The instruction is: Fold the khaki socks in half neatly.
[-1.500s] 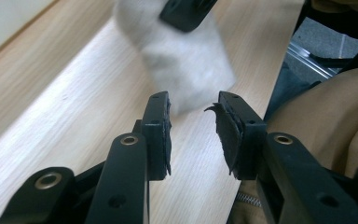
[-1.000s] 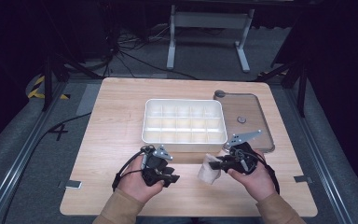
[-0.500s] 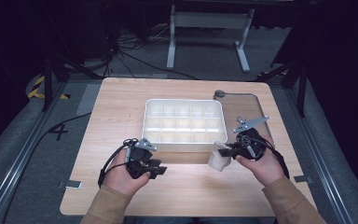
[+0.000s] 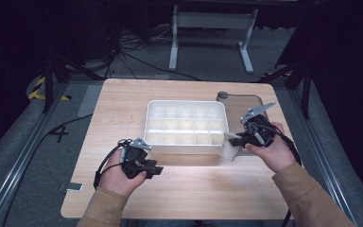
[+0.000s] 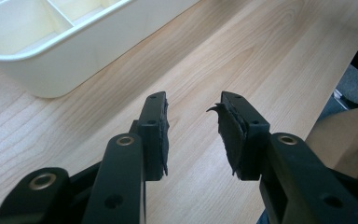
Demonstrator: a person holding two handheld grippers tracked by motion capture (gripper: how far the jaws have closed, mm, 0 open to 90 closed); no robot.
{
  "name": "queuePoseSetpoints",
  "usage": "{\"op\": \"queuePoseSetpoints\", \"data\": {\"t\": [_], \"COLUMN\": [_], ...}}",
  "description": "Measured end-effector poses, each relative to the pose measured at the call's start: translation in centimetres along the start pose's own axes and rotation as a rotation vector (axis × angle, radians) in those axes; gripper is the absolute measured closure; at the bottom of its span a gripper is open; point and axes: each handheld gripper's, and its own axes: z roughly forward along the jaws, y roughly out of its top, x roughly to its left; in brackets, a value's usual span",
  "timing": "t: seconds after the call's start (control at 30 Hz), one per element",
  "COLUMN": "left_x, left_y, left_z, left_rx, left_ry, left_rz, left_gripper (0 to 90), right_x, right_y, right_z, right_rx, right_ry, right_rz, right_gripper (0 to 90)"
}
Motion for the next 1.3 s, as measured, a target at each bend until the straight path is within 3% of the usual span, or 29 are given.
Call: {"op": "queuePoseSetpoints", "data": {"t": [0.7,0.93,1.1,1.3], "left_x": [0.0,0.0,0.0,0.0], "left_y": [-0.1,-0.1,-0.1,-0.1], "left_z": [-0.2,-0.2,-0.2,-0.2], "left_rx": [-0.003,-0.005,-0.005,-0.002], "left_ry": [-0.010,-0.012,-0.013,-0.011], "left_rz": [-0.012,-0.013,-0.012,-0.011], "left_gripper": [61.7,61.5,61.4,61.2], "right_x": [-1.5,-2.0,-2.2,-2.6], "right_y": [4.3,5.0,5.4,5.9], "right_z": [-0.3,-0.3,0.0,0.5], "right_rx": [0.065,0.073,0.077,0.101], "right_ry": [-0.059,-0.069,-0.068,-0.077], "right_rz": [-0.098,-0.110,-0.158,-0.167], "right_gripper": [72.3,72.2,71.9,71.8]}}
